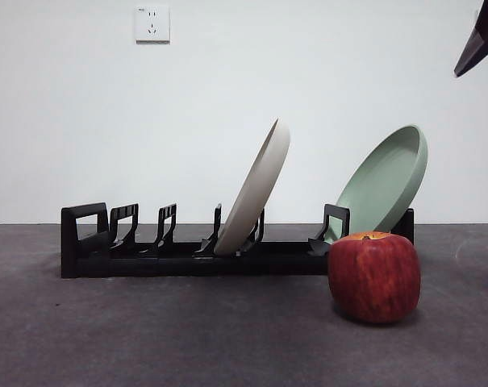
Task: Take the blue plate from the plate rack,put the plate on the table,take the apple from the table,put the apple in the plate
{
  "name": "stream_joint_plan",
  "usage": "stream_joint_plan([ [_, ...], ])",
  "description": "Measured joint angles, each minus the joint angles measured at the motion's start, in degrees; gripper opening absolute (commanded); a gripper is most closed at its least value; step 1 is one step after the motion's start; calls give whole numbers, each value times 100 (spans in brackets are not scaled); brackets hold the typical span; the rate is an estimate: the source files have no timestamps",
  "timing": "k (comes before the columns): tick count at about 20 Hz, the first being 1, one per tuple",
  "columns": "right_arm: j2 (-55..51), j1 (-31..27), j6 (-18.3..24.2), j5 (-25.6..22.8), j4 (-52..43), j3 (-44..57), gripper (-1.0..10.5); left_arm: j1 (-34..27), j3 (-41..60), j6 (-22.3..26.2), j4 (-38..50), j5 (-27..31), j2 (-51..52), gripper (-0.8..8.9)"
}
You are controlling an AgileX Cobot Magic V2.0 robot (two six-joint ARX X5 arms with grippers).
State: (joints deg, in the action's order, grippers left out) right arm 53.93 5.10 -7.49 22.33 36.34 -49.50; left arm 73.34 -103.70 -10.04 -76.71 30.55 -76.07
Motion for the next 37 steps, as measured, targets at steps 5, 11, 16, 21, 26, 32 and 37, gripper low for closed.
stream_joint_plan([
  [5,-2,0,0,0,2,0,257,452,1626,-955,17,505,-4,-9],
  [11,-17,0,0,0,2,0,257,352,3952,-1152,1849,15,-61,-9],
  [16,-17,0,-4,0,2,0,257,-59,4865,-551,3318,-863,-590,-9],
  [21,-17,0,-22,0,2,0,257,-487,4868,424,4118,-876,-1252,-9],
  [26,-17,0,-24,4,2,0,257,-813,4868,957,4367,-1134,-1648,166],
  [32,-17,85,-24,199,2,0,270,-896,4811,966,4492,-1276,-1646,471],
  [37,-2,588,-15,286,0,0,513,-990,4164,966,4422,-1276,-890,471],
])
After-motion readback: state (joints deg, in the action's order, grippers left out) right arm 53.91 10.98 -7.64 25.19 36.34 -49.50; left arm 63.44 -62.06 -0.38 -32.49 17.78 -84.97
